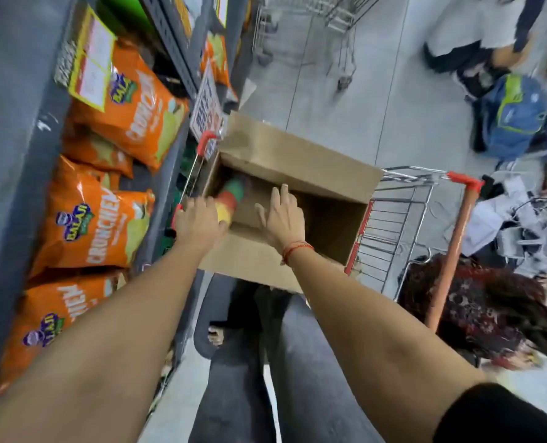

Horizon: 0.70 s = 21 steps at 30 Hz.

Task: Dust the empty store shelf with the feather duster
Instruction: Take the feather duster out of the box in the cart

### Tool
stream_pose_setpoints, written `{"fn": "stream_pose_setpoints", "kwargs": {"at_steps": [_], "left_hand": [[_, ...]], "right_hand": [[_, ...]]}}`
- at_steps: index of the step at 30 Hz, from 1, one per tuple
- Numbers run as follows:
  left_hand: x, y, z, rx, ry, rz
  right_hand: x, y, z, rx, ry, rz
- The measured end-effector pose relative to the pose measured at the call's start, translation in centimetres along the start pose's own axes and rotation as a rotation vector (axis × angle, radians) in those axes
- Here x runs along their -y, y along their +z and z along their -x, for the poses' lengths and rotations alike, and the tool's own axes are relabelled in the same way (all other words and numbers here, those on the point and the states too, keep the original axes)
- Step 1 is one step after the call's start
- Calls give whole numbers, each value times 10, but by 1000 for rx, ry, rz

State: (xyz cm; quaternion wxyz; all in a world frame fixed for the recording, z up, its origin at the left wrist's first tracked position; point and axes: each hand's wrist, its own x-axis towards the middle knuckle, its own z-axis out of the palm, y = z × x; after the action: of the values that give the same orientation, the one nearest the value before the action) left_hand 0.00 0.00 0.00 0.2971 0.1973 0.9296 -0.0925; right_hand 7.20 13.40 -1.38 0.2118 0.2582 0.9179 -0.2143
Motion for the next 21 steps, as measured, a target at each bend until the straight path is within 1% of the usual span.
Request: {"fn": "stream_pose_setpoints", "kwargs": {"at_steps": [2, 6, 8, 10, 12, 15, 17, 21], "left_hand": [[3, 11, -3, 70, -31, 25], [10, 42, -5, 77, -62, 19], [12, 53, -10, 97, -106, 34], [14, 61, -15, 175, -144, 43], [16, 68, -17, 230, -146, 47], [17, 73, -16, 263, -141, 100], [15, 71, -11, 302, -139, 61], [12, 49, 2, 363, -190, -87]], "right_hand": [[7, 10, -4, 39, -8, -4], [16, 34, -7, 128, -53, 18], [20, 42, -9, 181, -84, 24], [22, 48, -8, 230, -116, 37], [22, 54, -7, 274, -140, 44], [21, 58, -2, 351, -156, 64], [20, 57, 3, 369, -156, 82], [22, 44, 15, 341, -152, 82]]}}
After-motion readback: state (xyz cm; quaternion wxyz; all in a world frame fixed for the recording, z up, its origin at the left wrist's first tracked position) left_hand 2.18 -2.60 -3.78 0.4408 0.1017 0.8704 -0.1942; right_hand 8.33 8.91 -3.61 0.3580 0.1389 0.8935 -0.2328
